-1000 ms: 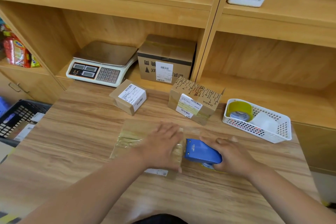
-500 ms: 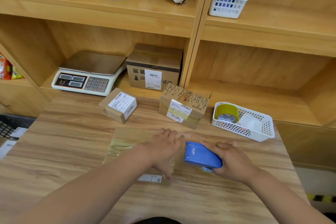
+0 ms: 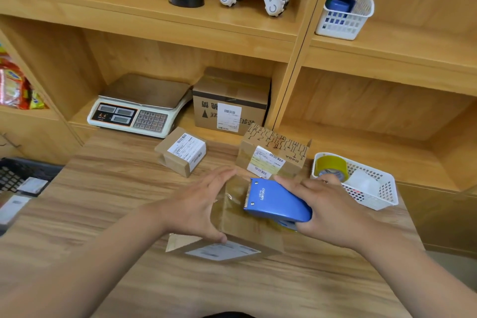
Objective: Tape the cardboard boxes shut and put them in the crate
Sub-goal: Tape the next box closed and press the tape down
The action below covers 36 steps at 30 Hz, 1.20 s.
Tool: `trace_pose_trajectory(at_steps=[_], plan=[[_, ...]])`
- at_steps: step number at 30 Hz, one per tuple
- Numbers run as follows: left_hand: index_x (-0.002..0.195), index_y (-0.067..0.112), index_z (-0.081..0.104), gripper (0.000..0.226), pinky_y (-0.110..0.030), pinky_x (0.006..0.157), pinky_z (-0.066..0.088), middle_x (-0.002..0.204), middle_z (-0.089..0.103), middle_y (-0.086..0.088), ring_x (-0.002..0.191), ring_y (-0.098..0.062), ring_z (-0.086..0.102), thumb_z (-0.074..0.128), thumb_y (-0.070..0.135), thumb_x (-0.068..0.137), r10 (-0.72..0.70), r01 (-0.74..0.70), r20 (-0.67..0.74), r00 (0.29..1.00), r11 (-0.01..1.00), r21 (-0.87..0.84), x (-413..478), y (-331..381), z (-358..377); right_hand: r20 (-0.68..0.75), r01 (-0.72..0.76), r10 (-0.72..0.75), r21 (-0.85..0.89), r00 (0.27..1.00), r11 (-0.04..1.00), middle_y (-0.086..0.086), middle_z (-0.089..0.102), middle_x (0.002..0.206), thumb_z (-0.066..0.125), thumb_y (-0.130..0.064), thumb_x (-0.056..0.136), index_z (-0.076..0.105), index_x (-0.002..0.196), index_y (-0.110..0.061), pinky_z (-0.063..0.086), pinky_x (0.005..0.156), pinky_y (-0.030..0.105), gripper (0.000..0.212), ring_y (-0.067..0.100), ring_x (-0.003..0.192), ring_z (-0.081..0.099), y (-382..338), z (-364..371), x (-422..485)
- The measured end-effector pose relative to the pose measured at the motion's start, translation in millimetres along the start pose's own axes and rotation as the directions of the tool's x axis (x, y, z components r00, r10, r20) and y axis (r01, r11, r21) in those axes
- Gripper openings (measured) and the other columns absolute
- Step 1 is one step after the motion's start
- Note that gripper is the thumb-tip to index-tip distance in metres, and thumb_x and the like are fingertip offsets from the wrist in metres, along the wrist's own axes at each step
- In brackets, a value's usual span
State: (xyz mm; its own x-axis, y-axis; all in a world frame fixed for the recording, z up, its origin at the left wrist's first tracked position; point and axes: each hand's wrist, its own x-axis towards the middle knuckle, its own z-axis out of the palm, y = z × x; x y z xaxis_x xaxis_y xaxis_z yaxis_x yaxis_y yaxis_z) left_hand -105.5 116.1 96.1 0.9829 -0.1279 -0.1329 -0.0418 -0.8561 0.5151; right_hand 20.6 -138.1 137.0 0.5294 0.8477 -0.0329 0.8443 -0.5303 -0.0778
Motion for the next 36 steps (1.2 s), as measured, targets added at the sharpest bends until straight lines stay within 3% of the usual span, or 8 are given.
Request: trace_pose_trajectory(at_steps=[3,7,14,18,21,27,34,36], plan=[[0.149,0.030,-0.008,0.128,-0.006,0.104,-0.008,0.147,-0.010,0.026,0.134,0.010,-0.015,0.082,0.052,0.061,-0.034,0.038,0.075,0.997,0.998,-0.056,-16,-20,-12,0.034,0.033,-0.032,-0.026,0.999,0.999,-0.016,0.054,0.110,0.046,-0.063,0.083,0.002,0.145,-0.054,0.024,0.098,0.025,0.077,0.010,0.102,0.043,-22,3,22],[0.152,0.030,0.003,0.130,-0.016,0.109,-0.007,0.151,-0.012,0.024,0.126,0.020,-0.027,0.055,0.088,0.048,-0.113,0.117,0.033,0.993,0.984,-0.136,-26,-41,-21,0.078,0.093,-0.088,-0.068,0.993,0.993,-0.014,0.050,0.106,0.043,-0.059,0.084,-0.003,0.146,-0.050,0.028,0.098,0.031,0.077,0.013,0.099,0.043,-50,-7,47],[0.148,0.036,0.016,0.105,-0.024,0.116,-0.010,0.149,-0.007,0.026,0.136,0.011,-0.022,0.068,0.064,0.062,-0.140,0.136,-0.126,0.982,0.990,-0.036,-47,-72,-15,0.186,0.148,-0.137,-0.051,0.973,0.988,-0.017,0.043,0.108,0.046,-0.063,0.083,-0.004,0.141,-0.061,0.028,0.074,0.024,0.076,0.018,0.094,0.030,-91,-16,77],[0.135,0.040,-0.002,0.097,0.007,0.091,-0.015,0.138,-0.003,0.027,0.125,0.013,-0.009,0.076,0.031,0.078,-0.205,0.187,-0.083,0.975,0.965,-0.186,-60,-78,-13,0.219,0.196,-0.179,-0.055,0.959,0.979,-0.018,0.034,0.097,0.049,-0.063,0.083,0.005,0.140,-0.063,0.021,0.064,0.020,0.072,0.018,0.094,0.028,-110,-19,90],[0.146,0.028,-0.001,0.100,0.011,0.084,-0.014,0.139,-0.003,0.022,0.122,0.012,-0.009,0.074,0.027,0.081,-0.236,0.212,-0.074,0.969,0.948,-0.238,-65,-84,-10,0.212,0.210,-0.196,-0.048,0.958,0.976,-0.017,0.032,0.096,0.049,-0.065,0.083,0.007,0.141,-0.061,0.022,0.073,0.027,0.072,0.017,0.092,0.025,-116,-19,95],[0.141,0.037,-0.004,0.096,-0.014,0.110,-0.015,0.159,0.006,0.005,0.139,0.004,-0.013,0.071,0.042,0.081,-0.205,0.200,-0.064,0.977,0.976,-0.084,-69,-101,-3,0.192,0.243,-0.224,-0.080,0.955,0.967,-0.013,0.035,0.093,0.047,-0.064,0.084,0.009,0.142,-0.059,0.022,0.073,0.029,0.070,0.018,0.091,0.030,-123,-23,97],[0.140,0.043,-0.005,0.093,-0.022,0.114,-0.013,0.156,-0.002,0.012,0.138,0.002,-0.022,0.068,0.041,0.083,-0.204,0.200,-0.061,0.977,0.978,-0.057,-68,-99,-4,0.207,0.180,-0.166,-0.049,0.964,0.982,-0.018,0.043,0.091,0.048,-0.067,0.081,0.010,0.135,-0.068,0.032,0.072,0.025,0.066,0.017,0.093,0.034,-77,-29,71],[0.144,0.040,-0.004,0.093,-0.018,0.110,-0.015,0.150,-0.008,0.016,0.134,0.004,-0.024,0.067,0.039,0.084,-0.223,0.221,-0.045,0.974,0.974,-0.054,-68,-96,-5,0.211,0.155,-0.144,-0.040,0.967,0.987,-0.019,0.046,0.096,0.049,-0.065,0.081,0.009,0.133,-0.070,0.026,0.074,0.018,0.065,0.014,0.095,0.034,-62,-33,56]])
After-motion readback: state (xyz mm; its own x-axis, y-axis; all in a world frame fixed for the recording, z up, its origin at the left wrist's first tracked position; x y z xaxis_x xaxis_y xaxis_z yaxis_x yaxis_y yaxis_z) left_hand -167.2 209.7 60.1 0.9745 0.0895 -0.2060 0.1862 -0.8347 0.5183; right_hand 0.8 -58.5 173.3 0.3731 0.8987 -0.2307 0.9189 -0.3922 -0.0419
